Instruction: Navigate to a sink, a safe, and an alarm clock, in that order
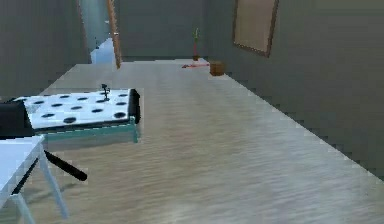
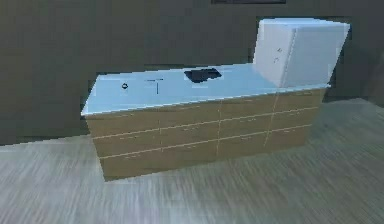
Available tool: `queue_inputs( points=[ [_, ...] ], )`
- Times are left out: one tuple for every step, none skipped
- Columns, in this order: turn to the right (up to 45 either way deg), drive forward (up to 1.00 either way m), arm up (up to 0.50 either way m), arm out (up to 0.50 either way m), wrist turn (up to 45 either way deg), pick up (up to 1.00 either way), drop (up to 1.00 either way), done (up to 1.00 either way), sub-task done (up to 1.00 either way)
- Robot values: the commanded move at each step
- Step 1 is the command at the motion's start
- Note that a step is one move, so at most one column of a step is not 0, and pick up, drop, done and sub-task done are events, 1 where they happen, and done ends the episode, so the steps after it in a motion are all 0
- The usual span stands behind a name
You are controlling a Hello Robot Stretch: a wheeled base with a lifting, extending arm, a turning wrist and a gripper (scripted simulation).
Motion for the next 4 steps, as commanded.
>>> queue_inputs(
  points=[
    [0.0,1.00,0.00,0.00,0.0,0.00,0.00,0.00,0.00],
    [0.0,1.00,0.00,0.00,0.0,0.00,0.00,0.00,0.00],
    [45.0,0.00,0.00,0.00,0.0,0.00,0.00,0.00,0.00],
    [0.0,0.05,0.00,0.00,0.0,0.00,0.00,0.00,0.00]
  ],
)
